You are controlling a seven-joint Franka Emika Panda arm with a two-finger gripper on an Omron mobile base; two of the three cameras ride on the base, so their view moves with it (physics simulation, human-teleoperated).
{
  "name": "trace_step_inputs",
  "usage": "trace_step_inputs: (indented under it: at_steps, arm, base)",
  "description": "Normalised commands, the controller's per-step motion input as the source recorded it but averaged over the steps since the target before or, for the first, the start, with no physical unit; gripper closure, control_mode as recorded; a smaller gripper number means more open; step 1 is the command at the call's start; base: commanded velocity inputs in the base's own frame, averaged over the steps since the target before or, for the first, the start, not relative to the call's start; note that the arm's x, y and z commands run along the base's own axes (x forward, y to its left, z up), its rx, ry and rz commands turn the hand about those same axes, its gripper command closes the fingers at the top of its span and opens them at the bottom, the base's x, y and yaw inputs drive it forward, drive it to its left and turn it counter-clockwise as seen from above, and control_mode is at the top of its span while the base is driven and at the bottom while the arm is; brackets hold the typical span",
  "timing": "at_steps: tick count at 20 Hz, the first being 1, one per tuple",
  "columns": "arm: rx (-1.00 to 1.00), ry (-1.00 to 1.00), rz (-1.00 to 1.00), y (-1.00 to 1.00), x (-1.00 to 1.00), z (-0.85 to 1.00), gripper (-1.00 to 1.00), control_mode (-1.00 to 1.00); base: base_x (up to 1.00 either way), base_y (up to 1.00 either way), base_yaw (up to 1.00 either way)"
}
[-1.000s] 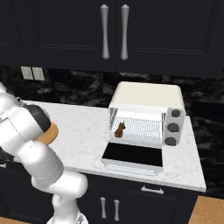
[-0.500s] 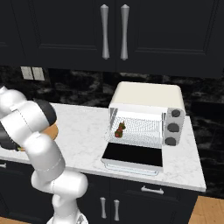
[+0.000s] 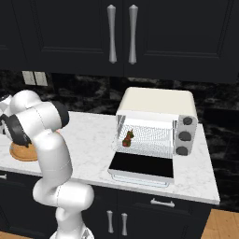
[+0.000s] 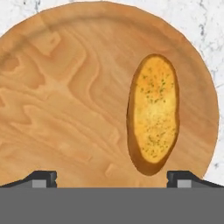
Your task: Pick up the kebab skewer and baguette bread, and place them inside the toaster oven. Close the toaster oven door and start by setting the timer.
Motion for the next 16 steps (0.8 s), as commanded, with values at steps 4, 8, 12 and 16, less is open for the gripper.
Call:
trace_step_inputs:
  at_steps: [4,8,12,16]
  arm:
    - [0.0,0.0,0.0,0.12,0.21,-0.22,-1.0,-1.0]
    - [0.0,0.0,0.0,0.08,0.24,-0.14,-1.0,-1.0]
    - [0.0,0.0,0.0,0.09,0.27,-0.19,-1.0,-1.0]
    - [0.0,0.0,0.0,0.01,0.25,-0.21,-1.0,-1.0]
  base:
    - [0.0,0.0,0.0]
    - [0.0,0.0,0.0]
    - [0.0,0.0,0.0]
    - [0.0,0.0,0.0]
